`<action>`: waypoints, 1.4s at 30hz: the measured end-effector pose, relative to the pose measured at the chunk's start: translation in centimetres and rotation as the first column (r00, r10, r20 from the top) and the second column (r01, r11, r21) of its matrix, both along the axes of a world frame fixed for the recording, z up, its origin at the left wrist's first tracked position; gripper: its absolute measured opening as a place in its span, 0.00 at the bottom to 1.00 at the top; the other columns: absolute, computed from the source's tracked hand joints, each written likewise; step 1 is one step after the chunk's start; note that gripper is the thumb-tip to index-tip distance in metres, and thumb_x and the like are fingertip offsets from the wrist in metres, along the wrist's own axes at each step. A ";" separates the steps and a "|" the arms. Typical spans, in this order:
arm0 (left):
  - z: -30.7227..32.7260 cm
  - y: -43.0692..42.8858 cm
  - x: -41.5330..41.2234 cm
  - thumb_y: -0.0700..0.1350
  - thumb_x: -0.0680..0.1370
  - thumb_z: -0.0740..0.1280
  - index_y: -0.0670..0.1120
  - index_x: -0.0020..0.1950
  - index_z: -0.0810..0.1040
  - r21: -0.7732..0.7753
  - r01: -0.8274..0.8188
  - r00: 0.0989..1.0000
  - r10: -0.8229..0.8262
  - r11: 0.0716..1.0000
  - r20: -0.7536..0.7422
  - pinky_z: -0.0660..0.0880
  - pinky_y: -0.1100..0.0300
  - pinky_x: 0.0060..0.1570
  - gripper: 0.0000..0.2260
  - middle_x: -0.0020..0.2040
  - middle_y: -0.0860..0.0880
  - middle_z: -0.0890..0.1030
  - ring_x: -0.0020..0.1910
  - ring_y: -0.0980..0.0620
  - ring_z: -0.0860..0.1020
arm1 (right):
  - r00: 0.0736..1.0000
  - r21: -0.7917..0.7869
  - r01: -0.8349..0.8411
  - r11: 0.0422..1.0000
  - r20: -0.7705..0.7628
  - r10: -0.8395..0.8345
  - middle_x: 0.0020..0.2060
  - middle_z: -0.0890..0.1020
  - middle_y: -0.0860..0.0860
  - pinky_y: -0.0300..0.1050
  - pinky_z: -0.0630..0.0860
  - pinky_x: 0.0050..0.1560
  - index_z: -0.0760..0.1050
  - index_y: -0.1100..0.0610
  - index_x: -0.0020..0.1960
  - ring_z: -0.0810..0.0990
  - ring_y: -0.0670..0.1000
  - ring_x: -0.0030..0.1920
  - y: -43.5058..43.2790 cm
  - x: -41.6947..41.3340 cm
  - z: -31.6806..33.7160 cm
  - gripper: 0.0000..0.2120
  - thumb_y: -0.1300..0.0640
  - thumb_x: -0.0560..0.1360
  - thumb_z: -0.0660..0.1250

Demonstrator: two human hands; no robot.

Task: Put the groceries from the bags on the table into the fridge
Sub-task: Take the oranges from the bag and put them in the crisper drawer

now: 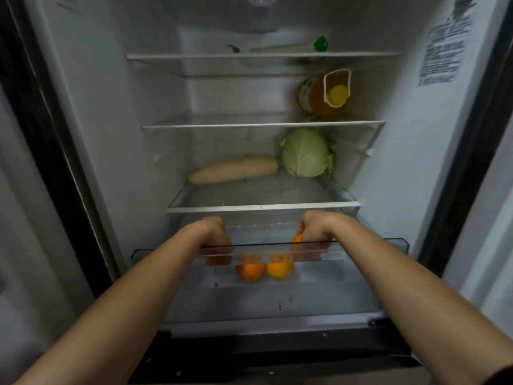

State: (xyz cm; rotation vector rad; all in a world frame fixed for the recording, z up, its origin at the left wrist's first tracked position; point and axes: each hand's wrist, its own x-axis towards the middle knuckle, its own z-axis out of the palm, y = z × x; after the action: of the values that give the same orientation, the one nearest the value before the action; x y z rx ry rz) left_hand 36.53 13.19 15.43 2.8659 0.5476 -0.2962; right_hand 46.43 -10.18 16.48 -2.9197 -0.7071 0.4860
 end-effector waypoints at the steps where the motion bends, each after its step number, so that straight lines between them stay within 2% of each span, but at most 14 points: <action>1: -0.3 0.1 0.4 0.50 0.69 0.75 0.43 0.47 0.83 0.032 0.013 0.999 -0.011 0.999 -0.035 0.80 0.57 0.45 0.13 0.45 0.47 0.85 0.43 0.49 0.83 | 1.000 -0.037 -0.020 0.999 -0.002 0.020 0.41 0.87 0.51 0.47 0.85 0.47 0.86 0.55 0.47 0.87 0.51 0.42 0.3 0.7 -0.5 0.16 0.46 0.66 0.75; 4: -0.8 0.0 1.1 0.46 0.72 0.75 0.45 0.51 0.82 0.025 0.070 0.985 -0.065 0.997 -0.161 0.80 0.57 0.49 0.10 0.50 0.47 0.84 0.47 0.48 0.82 | 0.998 -0.118 -0.043 0.992 -0.051 0.037 0.44 0.87 0.53 0.51 0.85 0.48 0.85 0.56 0.50 0.87 0.53 0.43 1.0 2.0 -2.0 0.18 0.49 0.63 0.78; 6: -0.9 -0.2 1.0 0.46 0.75 0.73 0.45 0.60 0.81 0.009 0.110 0.966 -0.105 0.994 -0.237 0.79 0.54 0.54 0.14 0.57 0.46 0.83 0.53 0.47 0.82 | 0.992 -0.174 -0.078 0.982 -0.115 0.058 0.46 0.87 0.56 0.55 0.84 0.50 0.84 0.58 0.53 0.87 0.56 0.46 1.3 2.0 -2.1 0.21 0.52 0.62 0.80; 11: -1.0 -0.2 0.9 0.46 0.78 0.69 0.45 0.64 0.79 -0.048 0.134 0.946 -0.142 0.990 -0.291 0.78 0.51 0.56 0.15 0.61 0.44 0.81 0.56 0.44 0.81 | 0.990 -0.139 -0.109 0.984 -0.101 0.095 0.53 0.85 0.57 0.52 0.83 0.51 0.82 0.60 0.57 0.85 0.58 0.51 1.3 1.5 -2.1 0.14 0.56 0.73 0.74; 14: -0.4 -0.3 0.7 0.44 0.79 0.66 0.45 0.64 0.79 -0.009 0.148 0.986 -0.148 0.989 -0.073 0.75 0.53 0.60 0.14 0.62 0.46 0.80 0.60 0.46 0.78 | 0.998 0.028 -0.045 0.999 -0.049 0.046 0.54 0.84 0.56 0.46 0.80 0.40 0.81 0.58 0.58 0.83 0.56 0.49 0.8 0.5 -1.5 0.13 0.54 0.76 0.70; 17: 1.0 -0.5 -0.6 0.47 0.80 0.62 0.49 0.62 0.78 0.060 0.083 0.946 -0.097 0.995 0.308 0.75 0.53 0.57 0.13 0.61 0.46 0.80 0.59 0.44 0.78 | 0.993 0.218 -0.036 0.975 0.115 0.011 0.57 0.82 0.53 0.45 0.79 0.49 0.81 0.54 0.60 0.80 0.54 0.54 -0.1 -0.6 -0.1 0.14 0.49 0.78 0.68; 20: 2.3 -1.7 -3.8 0.52 0.81 0.60 0.47 0.62 0.77 0.178 0.024 0.791 -0.127 0.984 0.598 0.74 0.50 0.54 0.15 0.60 0.43 0.79 0.59 0.40 0.76 | 0.950 0.366 -0.035 0.930 0.300 -0.082 0.58 0.82 0.55 0.51 0.77 0.57 0.80 0.51 0.59 0.79 0.58 0.59 -0.9 -2.3 1.0 0.16 0.43 0.79 0.63; 22: 2.2 -2.7 -6.6 0.54 0.81 0.58 0.45 0.64 0.76 0.210 0.004 0.589 -0.172 0.978 0.790 0.74 0.48 0.56 0.18 0.62 0.43 0.78 0.61 0.40 0.75 | 0.878 0.470 -0.059 0.881 0.445 -0.179 0.62 0.79 0.57 0.52 0.75 0.58 0.77 0.52 0.64 0.77 0.60 0.62 -1.5 -4.0 0.9 0.19 0.43 0.81 0.60; 24: 1.0 -3.6 -9.2 0.54 0.80 0.57 0.43 0.65 0.77 0.229 0.027 0.381 -0.222 0.973 0.898 0.73 0.47 0.60 0.21 0.65 0.42 0.77 0.64 0.40 0.74 | 0.773 0.570 -0.137 0.810 0.573 -0.272 0.66 0.75 0.59 0.54 0.73 0.61 0.73 0.55 0.69 0.74 0.61 0.65 -1.8 -6.7 0.0 0.21 0.44 0.82 0.58; 26: -1.3 -4.3 -11.2 0.52 0.80 0.59 0.42 0.67 0.76 0.231 0.029 0.283 -0.230 0.972 0.931 0.71 0.44 0.64 0.21 0.69 0.40 0.74 0.68 0.39 0.72 | 0.647 0.596 -0.204 0.777 0.678 -0.350 0.71 0.70 0.60 0.57 0.70 0.65 0.71 0.57 0.72 0.71 0.62 0.69 -2.1 -9.5 -2.2 0.24 0.44 0.82 0.58; 30: -6.7 -5.6 -14.6 0.53 0.79 0.60 0.42 0.71 0.72 0.222 0.017 0.367 -0.212 0.975 0.906 0.66 0.37 0.67 0.24 0.76 0.38 0.65 0.74 0.37 0.64 | 0.492 0.486 -0.220 0.846 0.804 -0.334 0.78 0.57 0.63 0.61 0.57 0.75 0.64 0.56 0.77 0.58 0.63 0.78 -3.0 -14.6 -8.2 0.30 0.41 0.80 0.58; 32: -9.3 -5.9 -16.5 0.53 0.80 0.60 0.42 0.73 0.70 0.209 0.049 0.450 -0.208 0.977 0.868 0.65 0.36 0.67 0.25 0.77 0.38 0.62 0.76 0.37 0.61 | 0.486 0.409 -0.224 0.885 0.833 -0.263 0.80 0.53 0.63 0.61 0.52 0.77 0.61 0.56 0.79 0.54 0.63 0.79 -3.8 -16.7 -10.7 0.33 0.40 0.79 0.59; 36: -12.9 -6.3 -21.6 0.55 0.80 0.58 0.42 0.74 0.68 0.245 0.054 0.567 -0.232 0.968 0.791 0.67 0.35 0.67 0.26 0.78 0.38 0.60 0.77 0.39 0.59 | 0.485 0.342 -0.257 0.904 0.855 -0.186 0.80 0.52 0.64 0.66 0.54 0.76 0.58 0.55 0.80 0.52 0.64 0.80 -4.7 -19.5 -12.7 0.35 0.39 0.79 0.59; 42: -12.9 -7.5 -29.6 0.56 0.80 0.57 0.44 0.75 0.68 0.365 -0.134 0.599 -0.218 0.922 0.771 0.62 0.35 0.71 0.27 0.79 0.39 0.60 0.78 0.40 0.57 | 0.540 0.385 -0.307 0.871 0.824 -0.174 0.80 0.50 0.65 0.67 0.54 0.76 0.56 0.56 0.81 0.51 0.65 0.80 -4.3 -22.3 -13.5 0.37 0.39 0.79 0.59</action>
State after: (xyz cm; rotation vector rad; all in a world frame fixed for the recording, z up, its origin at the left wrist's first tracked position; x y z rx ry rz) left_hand 6.94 5.71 2.55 2.9192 0.3550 1.2118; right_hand 24.12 -14.44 3.00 -2.4513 -0.8451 -1.0842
